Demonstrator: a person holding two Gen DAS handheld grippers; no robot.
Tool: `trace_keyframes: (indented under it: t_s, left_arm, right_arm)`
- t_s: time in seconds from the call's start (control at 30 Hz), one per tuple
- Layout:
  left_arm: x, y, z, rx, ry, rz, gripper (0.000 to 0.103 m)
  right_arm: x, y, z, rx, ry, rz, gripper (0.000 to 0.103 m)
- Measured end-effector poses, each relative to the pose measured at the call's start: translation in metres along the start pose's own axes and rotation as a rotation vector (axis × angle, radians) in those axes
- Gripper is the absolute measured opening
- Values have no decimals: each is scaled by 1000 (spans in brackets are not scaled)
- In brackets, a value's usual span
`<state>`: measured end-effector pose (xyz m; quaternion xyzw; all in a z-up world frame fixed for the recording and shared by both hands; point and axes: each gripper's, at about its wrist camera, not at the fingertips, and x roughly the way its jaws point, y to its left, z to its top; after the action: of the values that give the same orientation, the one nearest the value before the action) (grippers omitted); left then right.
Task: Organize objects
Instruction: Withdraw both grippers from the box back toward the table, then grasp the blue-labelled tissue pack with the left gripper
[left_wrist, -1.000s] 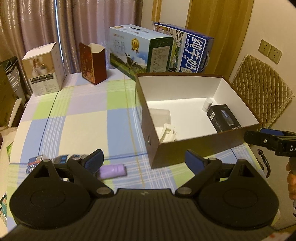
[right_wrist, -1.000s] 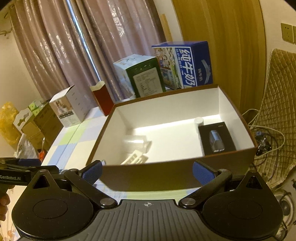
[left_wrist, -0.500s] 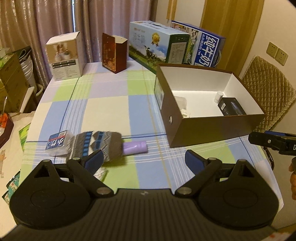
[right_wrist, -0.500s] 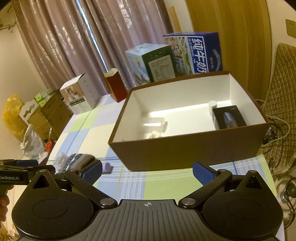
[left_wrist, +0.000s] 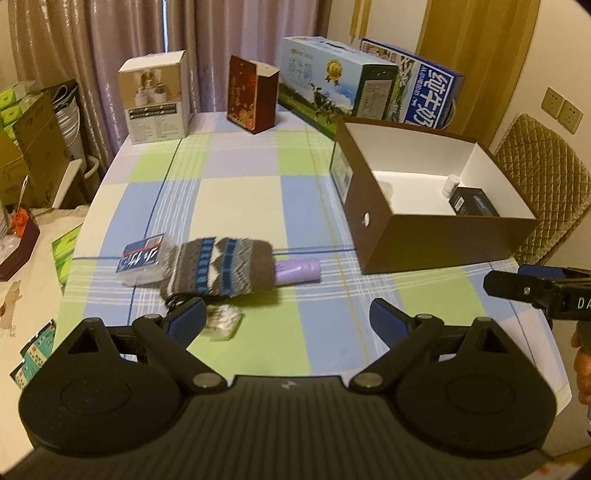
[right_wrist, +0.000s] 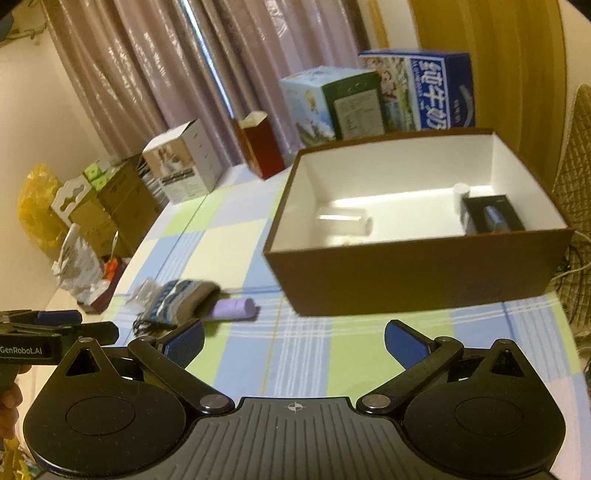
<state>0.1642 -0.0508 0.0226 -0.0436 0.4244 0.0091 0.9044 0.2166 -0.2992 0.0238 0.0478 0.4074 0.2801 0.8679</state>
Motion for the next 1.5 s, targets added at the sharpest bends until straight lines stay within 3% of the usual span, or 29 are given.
trace_keyframes:
  t_s: [0.53,1.1,1.5]
  left_arm:
    - [-14,57,-28,-72,35,89,94]
    - [-1,119,-42,-109,66,178,94]
    - [39,153,-31,28,44,179,93]
  right_arm:
    - [41,53,-23,-60,101,60,101]
    - [87,100,-35,-152,128,69,101]
    - [122,116,-29,-200,126,20,101]
